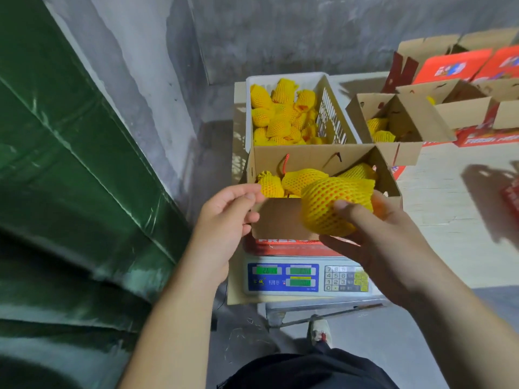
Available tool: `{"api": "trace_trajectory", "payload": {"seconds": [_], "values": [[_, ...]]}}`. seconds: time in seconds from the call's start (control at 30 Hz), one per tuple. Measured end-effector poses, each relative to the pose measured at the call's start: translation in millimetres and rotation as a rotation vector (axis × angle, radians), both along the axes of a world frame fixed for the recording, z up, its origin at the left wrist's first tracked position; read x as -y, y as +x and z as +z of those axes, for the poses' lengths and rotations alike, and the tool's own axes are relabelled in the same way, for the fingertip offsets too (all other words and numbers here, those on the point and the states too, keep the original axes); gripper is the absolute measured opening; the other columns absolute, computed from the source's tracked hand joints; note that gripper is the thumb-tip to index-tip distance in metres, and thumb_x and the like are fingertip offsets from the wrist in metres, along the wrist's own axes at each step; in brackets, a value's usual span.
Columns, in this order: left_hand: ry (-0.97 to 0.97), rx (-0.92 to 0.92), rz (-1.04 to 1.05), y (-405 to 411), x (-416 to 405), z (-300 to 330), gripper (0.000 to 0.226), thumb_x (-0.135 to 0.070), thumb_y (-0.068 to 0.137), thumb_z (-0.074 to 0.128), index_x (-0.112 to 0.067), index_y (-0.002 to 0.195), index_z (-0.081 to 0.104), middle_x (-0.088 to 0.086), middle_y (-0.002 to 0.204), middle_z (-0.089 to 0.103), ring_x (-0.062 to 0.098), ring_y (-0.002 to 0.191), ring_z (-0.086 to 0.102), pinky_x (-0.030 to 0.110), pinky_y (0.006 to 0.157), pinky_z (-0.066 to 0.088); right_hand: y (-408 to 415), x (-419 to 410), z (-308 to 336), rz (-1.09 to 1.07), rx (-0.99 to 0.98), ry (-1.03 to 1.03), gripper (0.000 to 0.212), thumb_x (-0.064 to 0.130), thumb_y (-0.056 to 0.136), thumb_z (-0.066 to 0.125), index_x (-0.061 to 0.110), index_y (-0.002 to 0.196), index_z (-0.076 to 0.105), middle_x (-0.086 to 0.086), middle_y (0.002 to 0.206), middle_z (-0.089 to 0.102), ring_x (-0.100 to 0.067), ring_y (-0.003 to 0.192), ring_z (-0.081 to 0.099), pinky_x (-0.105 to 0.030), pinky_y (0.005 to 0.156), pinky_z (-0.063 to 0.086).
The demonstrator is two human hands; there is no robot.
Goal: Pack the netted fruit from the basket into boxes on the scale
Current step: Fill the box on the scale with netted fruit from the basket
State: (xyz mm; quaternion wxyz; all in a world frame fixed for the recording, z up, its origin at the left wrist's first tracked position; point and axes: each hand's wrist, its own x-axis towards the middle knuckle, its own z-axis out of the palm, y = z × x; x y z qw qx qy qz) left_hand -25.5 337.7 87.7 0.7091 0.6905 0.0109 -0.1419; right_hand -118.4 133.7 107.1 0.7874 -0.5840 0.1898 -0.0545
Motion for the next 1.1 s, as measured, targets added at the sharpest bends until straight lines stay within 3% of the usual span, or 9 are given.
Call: {"api": "trace_trajectory", "payload": {"seconds": [0.1,0.17,0.27,0.33,0.5,0.6,0.73,0.9,1.1], "values": [[-0.025,-0.024,0.077,6.1,-2.0,1.9,0.029,-0.020,0.101,0.064,-0.043,0.096,0.081,-0.007,0.104,0.080,0.010,0.083,0.065,0.030,0.079,0.048,27.9,12.8,8.0,-0.077,0.145,-0.226,0.054,0.042,0.079,0.086,0.036,0.126,0.062,0.009,0.121,0.069,-0.020,0.111,0.071,-0.038,0.078,0.064],[-0.036,-0.019,0.076,8.4,-0.5,4.1,0.026,-0.020,0.100,0.066,-0.040,0.097,0.081,-0.007,0.103,0.080,0.009,0.082,0.066,0.029,0.079,0.050,50.9,21.5,14.0,-0.107,0.260,-0.398,0.066,0.049,0.081,0.081,0.031,0.137,0.052,0.007,0.128,0.066,-0.020,0.116,0.068,-0.044,0.081,0.064],[-0.029,-0.005,0.037,9.2,1.7,6.5,0.022,-0.020,0.101,0.064,-0.035,0.101,0.080,-0.008,0.104,0.080,0.009,0.083,0.067,0.030,0.081,0.051,74.3,38.1,21.1,0.087,0.246,-0.774,0.090,0.070,0.080,0.075,0.041,0.155,0.034,0.008,0.154,0.050,-0.015,0.139,0.052,-0.051,0.104,0.054],[0.016,0.031,0.007,9.0,0.9,6.5,0.023,-0.022,0.103,0.062,-0.037,0.103,0.079,-0.011,0.106,0.079,0.007,0.085,0.069,0.029,0.083,0.051,75.1,47.4,21.4,0.213,0.180,-0.928,0.090,0.079,0.081,0.067,0.044,0.157,0.033,0.014,0.159,0.044,-0.005,0.146,0.042,-0.048,0.115,0.045],[0.117,0.208,0.038,8.3,-0.2,1.0,0.023,-0.019,0.104,0.059,-0.034,0.107,0.075,-0.018,0.102,0.077,-0.005,0.082,0.068,0.012,0.072,0.050,51.5,45.2,6.0,0.053,0.295,-0.884,0.040,0.041,0.101,0.064,0.025,0.137,0.063,0.013,0.131,0.069,-0.001,0.123,0.063,-0.039,0.106,0.055],[0.123,0.251,0.015,7.2,1.1,-0.1,0.023,-0.017,0.104,0.059,-0.034,0.107,0.075,-0.017,0.102,0.077,-0.004,0.084,0.068,0.007,0.070,0.047,39.2,36.2,-7.2,0.108,0.260,-0.844,0.034,0.024,0.102,0.064,0.018,0.135,0.066,0.010,0.129,0.070,0.000,0.121,0.064,-0.028,0.104,0.054],[0.140,0.278,-0.037,6.6,3.2,1.8,0.023,-0.019,0.104,0.059,-0.037,0.107,0.074,-0.019,0.104,0.076,-0.004,0.089,0.068,0.007,0.072,0.048,33.2,26.9,-6.5,0.175,0.242,-0.888,0.033,0.026,0.102,0.063,0.022,0.135,0.066,0.016,0.129,0.069,0.007,0.121,0.061,-0.012,0.100,0.049],[0.141,0.278,-0.093,3.7,7.3,1.7,0.021,-0.022,0.102,0.060,-0.037,0.106,0.074,-0.015,0.103,0.077,-0.003,0.085,0.066,0.008,0.071,0.048,31.4,16.6,0.3,0.225,0.261,-0.878,0.033,0.027,0.102,0.063,0.022,0.135,0.066,0.015,0.130,0.069,0.001,0.122,0.062,-0.023,0.101,0.052],[0.151,0.258,-0.119,2.6,8.1,1.5,0.020,-0.036,0.095,0.061,-0.047,0.103,0.074,-0.015,0.105,0.076,-0.001,0.089,0.068,0.008,0.071,0.048,34.8,13.0,-0.8,0.255,0.281,-0.862,0.026,0.024,0.103,0.063,0.028,0.128,0.067,0.019,0.123,0.070,0.004,0.117,0.063,-0.015,0.094,0.053]]}}
